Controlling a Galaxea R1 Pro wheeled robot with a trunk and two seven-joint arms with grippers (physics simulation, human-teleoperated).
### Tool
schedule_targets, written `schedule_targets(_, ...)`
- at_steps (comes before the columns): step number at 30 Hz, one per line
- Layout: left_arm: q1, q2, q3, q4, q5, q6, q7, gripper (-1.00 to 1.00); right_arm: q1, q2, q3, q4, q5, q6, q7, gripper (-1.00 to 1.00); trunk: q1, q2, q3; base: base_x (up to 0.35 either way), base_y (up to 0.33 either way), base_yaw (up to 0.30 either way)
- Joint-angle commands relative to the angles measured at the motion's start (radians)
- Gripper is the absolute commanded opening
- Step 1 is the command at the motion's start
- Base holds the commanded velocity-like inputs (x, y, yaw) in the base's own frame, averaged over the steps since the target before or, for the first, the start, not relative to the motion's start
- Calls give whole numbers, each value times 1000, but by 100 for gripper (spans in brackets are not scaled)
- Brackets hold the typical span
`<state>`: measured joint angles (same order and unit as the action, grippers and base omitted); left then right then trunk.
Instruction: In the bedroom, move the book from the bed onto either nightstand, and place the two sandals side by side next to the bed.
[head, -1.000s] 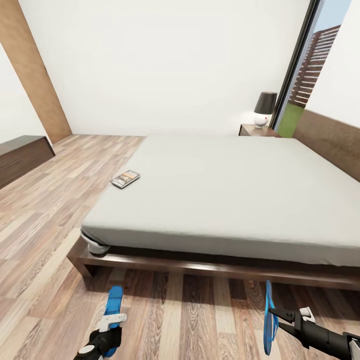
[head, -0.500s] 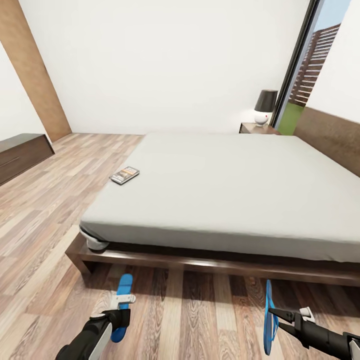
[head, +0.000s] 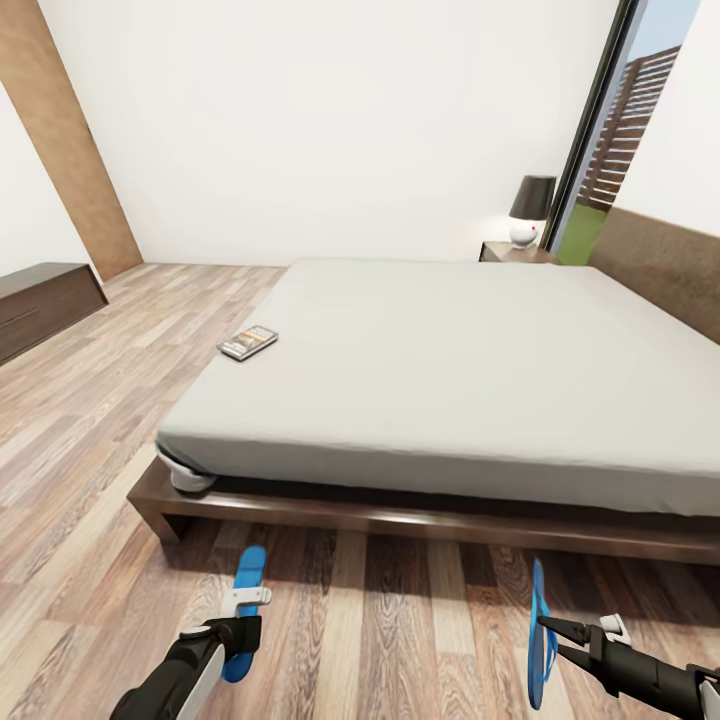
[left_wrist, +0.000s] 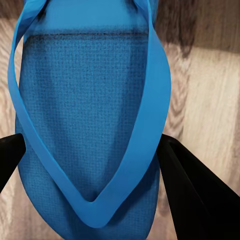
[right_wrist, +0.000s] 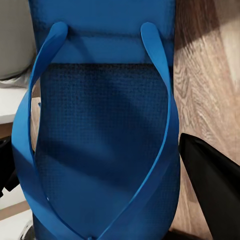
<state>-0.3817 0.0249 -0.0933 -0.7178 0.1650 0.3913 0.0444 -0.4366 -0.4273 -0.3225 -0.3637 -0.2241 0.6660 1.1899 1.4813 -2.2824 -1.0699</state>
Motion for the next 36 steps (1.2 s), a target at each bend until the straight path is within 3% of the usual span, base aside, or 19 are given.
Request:
schedule_targets(1,0,2,-5,-2,8,5,5,-100,-1,0,-3,0,-3,8,1,-100,4,-8,-4,0,0,0)
schedule_targets(24,0,1,-7,-2,10,5,3,-100,-1,-1,-3,1,-2,7,0,-100,92,-169,-76,0,0,0)
schedule_targets(31,7,13,3,20,38,2,-10,-100,-1,0,-1,2,-1,8,0,-100,119,-218,-98,0,0,0)
schedule_targets(36,10,20,4,24,39,2,-10,-100,-1,0,-2,2,0,7,0,-100,121,-219,-117,0,0,0)
